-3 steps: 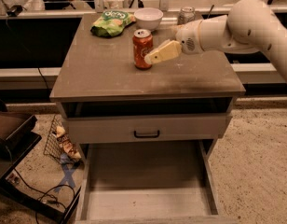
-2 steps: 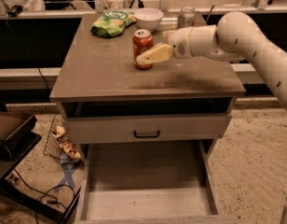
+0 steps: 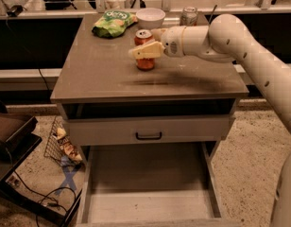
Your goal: Place coke can into middle drawer
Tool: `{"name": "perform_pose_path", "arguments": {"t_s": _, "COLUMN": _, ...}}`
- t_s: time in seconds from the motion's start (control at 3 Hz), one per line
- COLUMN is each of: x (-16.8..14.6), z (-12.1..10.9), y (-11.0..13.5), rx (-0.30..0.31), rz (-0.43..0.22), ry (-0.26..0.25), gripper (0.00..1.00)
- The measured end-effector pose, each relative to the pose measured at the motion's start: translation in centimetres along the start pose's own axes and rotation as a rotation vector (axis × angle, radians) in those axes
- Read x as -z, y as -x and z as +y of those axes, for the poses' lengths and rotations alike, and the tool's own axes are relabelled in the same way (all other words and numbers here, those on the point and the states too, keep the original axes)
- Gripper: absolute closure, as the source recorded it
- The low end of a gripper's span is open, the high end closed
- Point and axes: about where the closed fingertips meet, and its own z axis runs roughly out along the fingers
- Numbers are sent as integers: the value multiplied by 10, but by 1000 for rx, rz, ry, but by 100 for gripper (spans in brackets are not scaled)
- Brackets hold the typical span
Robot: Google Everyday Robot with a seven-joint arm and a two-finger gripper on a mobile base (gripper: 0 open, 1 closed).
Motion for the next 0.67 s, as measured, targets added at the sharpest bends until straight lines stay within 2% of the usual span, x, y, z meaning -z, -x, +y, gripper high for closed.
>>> {"name": "perform_pose_path", "arguments": {"t_s": 0.67, "x": -5, "z": 3, "y": 0, "rx": -1, "rz": 2, "ry": 9, "gripper": 64}}
